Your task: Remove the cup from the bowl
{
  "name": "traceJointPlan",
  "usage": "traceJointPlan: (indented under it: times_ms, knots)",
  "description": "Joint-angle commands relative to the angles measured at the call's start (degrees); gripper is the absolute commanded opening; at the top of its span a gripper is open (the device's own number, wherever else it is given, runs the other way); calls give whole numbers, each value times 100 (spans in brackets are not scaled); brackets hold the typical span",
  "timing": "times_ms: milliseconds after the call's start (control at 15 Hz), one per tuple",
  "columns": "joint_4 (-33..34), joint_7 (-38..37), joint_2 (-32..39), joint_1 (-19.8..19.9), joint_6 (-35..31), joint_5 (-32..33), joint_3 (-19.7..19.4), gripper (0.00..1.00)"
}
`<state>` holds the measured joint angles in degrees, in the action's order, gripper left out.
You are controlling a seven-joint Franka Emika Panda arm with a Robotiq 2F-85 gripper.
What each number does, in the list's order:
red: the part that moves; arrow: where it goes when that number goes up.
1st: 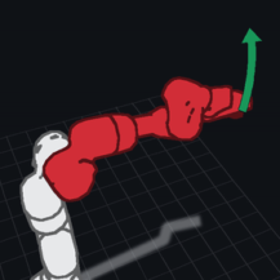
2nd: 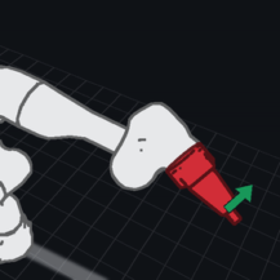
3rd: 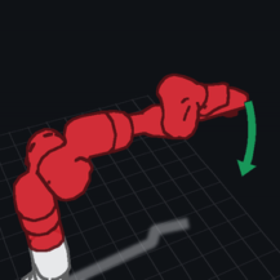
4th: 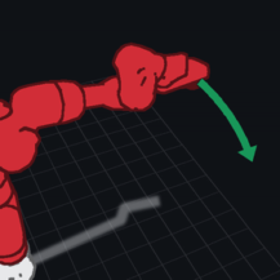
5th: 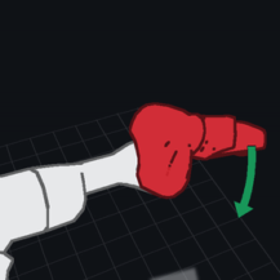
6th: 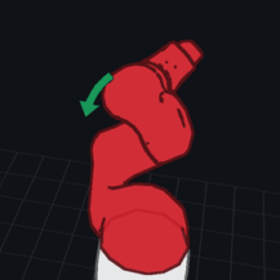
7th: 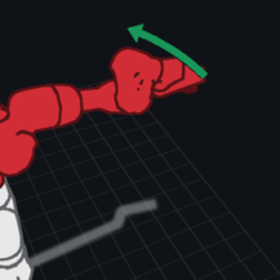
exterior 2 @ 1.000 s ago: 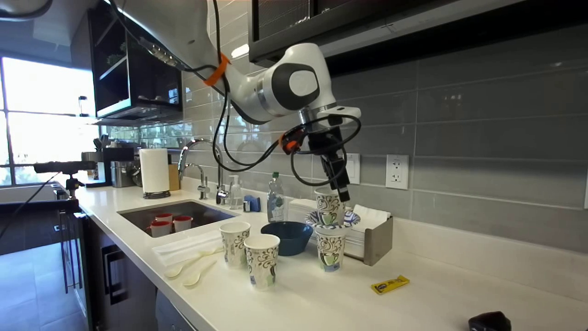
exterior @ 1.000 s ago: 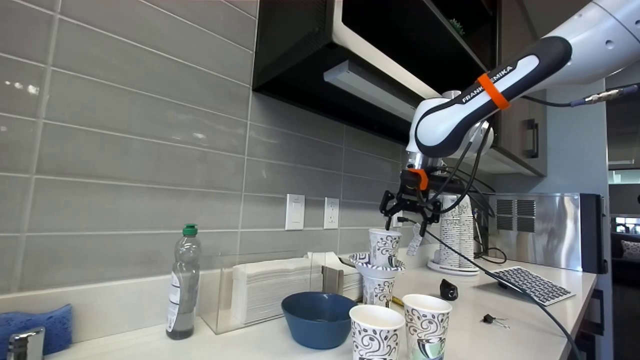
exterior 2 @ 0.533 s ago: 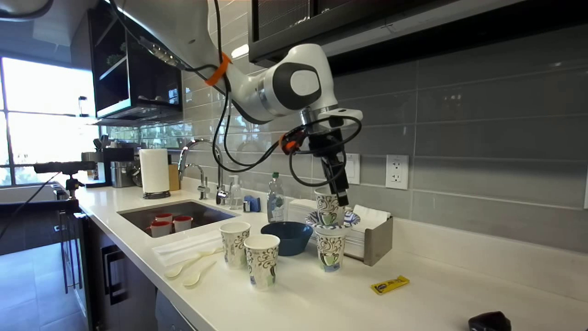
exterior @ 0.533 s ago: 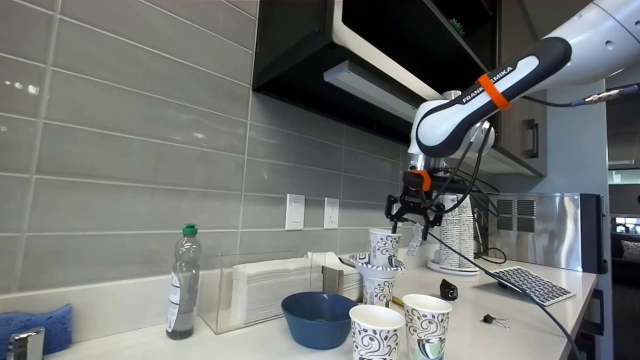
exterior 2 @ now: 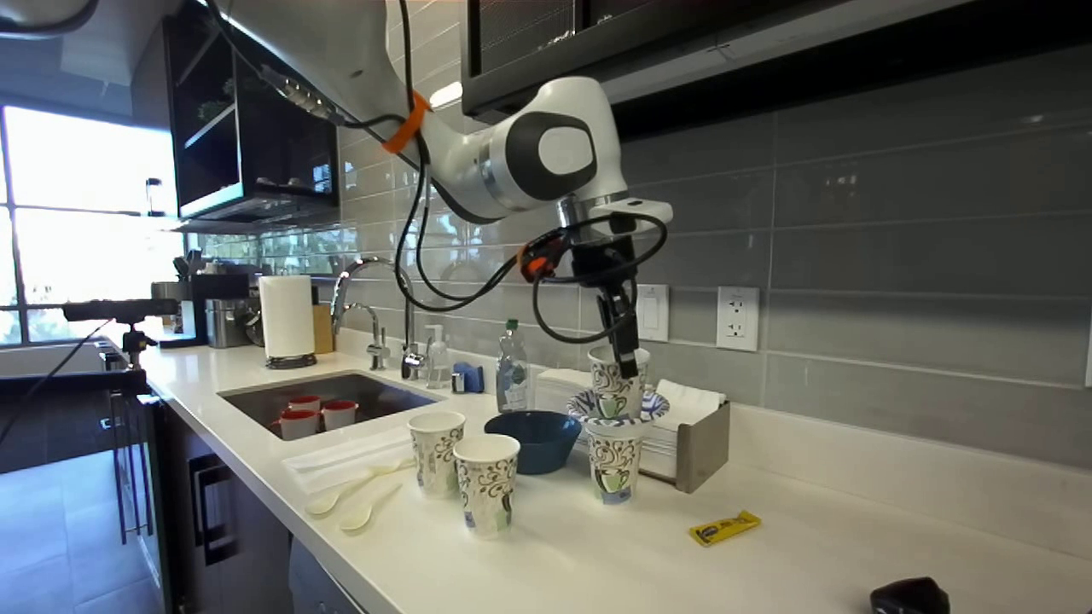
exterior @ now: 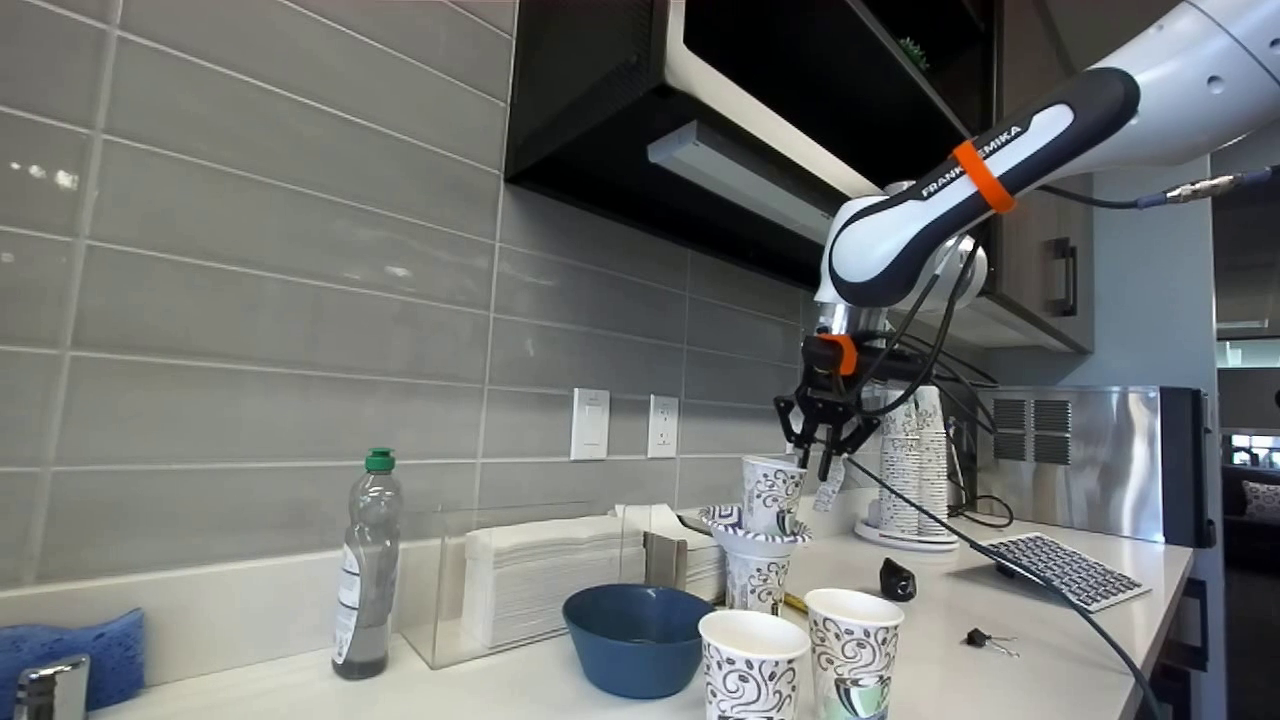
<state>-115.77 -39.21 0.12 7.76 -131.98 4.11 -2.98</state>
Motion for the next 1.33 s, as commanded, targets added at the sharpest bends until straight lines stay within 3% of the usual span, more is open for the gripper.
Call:
traceJointPlan:
  times_ms: [0, 600, 1000, 1267]
  knots:
    - [200, 11, 19, -90, -9, -346, -90, 1]
    - [340, 53, -78, -72, -340, -873, -130, 1]
    - [126, 198, -612, 29, -442, -646, -256, 1]
    - [-176, 777, -1063, 147, -411, -599, -415, 1]
